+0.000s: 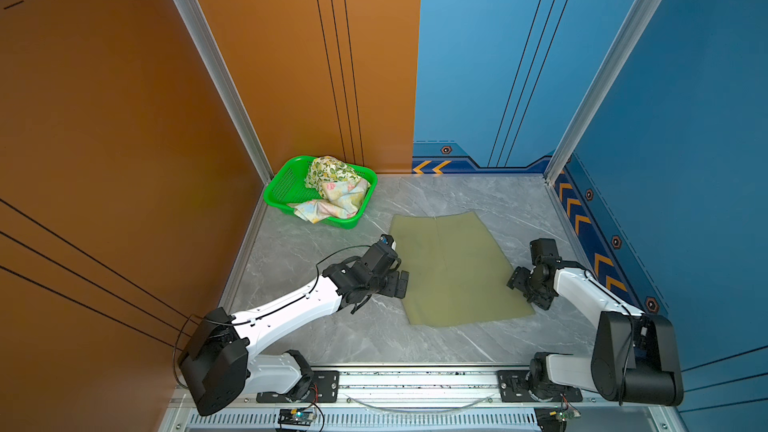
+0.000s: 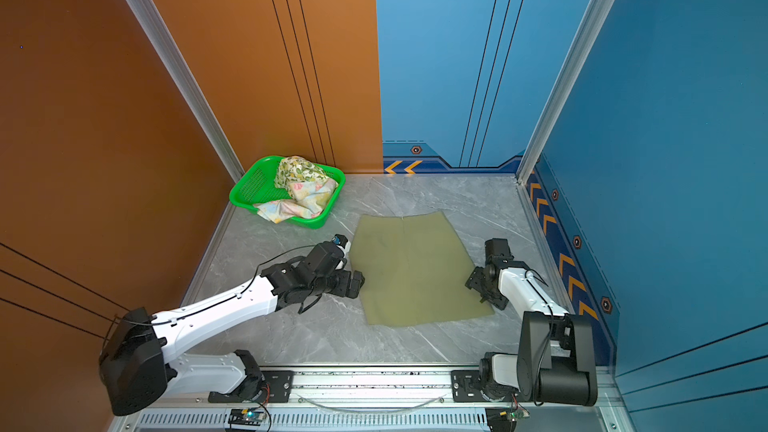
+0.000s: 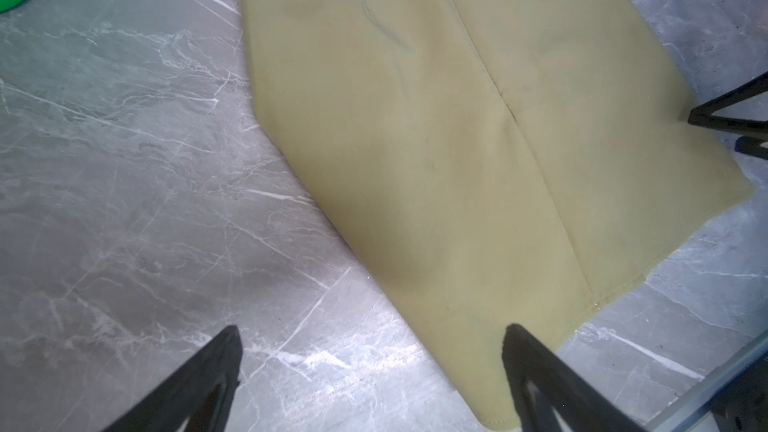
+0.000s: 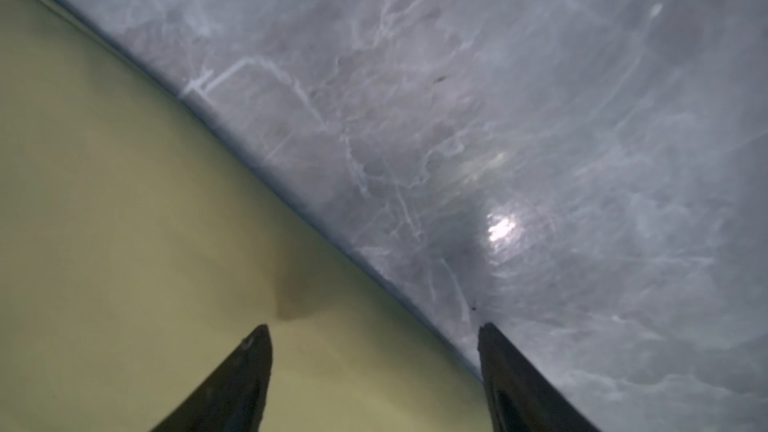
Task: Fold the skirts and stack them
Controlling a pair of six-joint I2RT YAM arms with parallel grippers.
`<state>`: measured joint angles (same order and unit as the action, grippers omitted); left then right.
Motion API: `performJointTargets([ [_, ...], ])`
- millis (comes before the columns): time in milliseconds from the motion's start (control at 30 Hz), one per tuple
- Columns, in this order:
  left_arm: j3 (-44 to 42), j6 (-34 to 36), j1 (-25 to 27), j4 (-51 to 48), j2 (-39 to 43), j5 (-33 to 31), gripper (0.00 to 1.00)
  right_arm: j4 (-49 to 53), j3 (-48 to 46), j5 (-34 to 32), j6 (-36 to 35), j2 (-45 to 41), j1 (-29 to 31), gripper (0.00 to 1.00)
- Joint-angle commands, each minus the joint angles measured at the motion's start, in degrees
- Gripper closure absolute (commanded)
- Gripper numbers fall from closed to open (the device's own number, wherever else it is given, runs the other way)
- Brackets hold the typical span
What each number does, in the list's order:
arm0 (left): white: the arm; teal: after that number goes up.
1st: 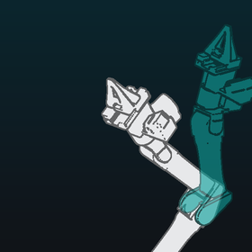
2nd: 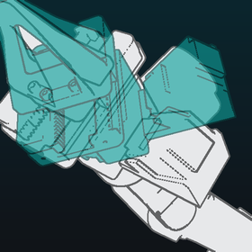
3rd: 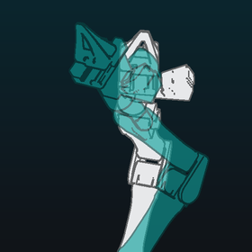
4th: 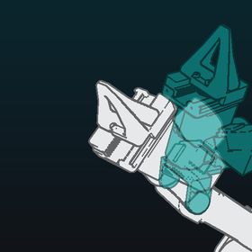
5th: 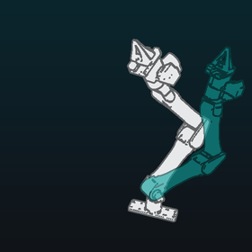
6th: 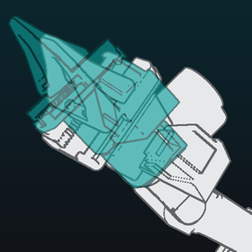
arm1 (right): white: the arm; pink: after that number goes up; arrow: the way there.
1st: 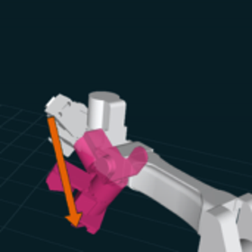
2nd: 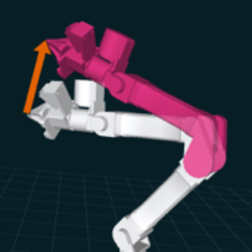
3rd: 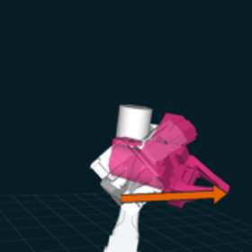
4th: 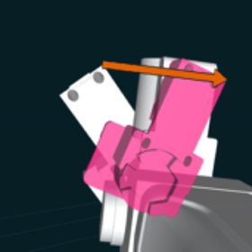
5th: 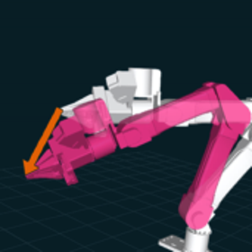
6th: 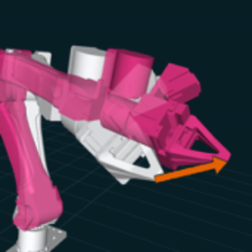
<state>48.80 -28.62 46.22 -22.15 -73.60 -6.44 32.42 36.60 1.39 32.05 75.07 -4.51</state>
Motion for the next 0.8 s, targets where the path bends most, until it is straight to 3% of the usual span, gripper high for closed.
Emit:
performJointTargets([
  [0, 0.2, -0.5, 0.5, -1.0, 1.4, -1.1, 0.02, 0.0, -2.7, 3.3, 0.3, -1.8, -0.4, 0.31],
  [67, 0.5, -0.4, 0.5, -1.0, 1.3, -0.9, 0.01, -1.5, -3.9, 5.4, 0.5, -1.5, -0.4, 0.47],
  [167, 1.1, -0.2, 0.6, -1.0, 1.2, -0.9, 0.01, -3.2, -3.6, 7.5, 0.5, -1.6, -0.3, 0.9],
  [200, 1.3, 0.0, 0.6, -1.0, 1.2, -0.9, 0.01, -3.2, -2.7, 7.2, 0.7, -2.3, 0.0, 1.0],
  [367, 2.4, 0.2, 0.5, -2.2, 1.2, -0.7, 0.01, -0.9, 4.8, 3.0, 3.3, -7.9, 3.8, 1.0],
  [500, 2.1, 0.4, 0.8, -2.4, 2.0, -0.5, 0.01, 2.7, 15.2, -2.7, 4.4, -10.5, 10.2, 1.0],
  [767, 1.1, 1.4, 3.8, -1.4, 2.5, -1.8, 0.01, 4.5, 32.4, -8.7, 6.8, -7.9, 20.0, 1.0],
])
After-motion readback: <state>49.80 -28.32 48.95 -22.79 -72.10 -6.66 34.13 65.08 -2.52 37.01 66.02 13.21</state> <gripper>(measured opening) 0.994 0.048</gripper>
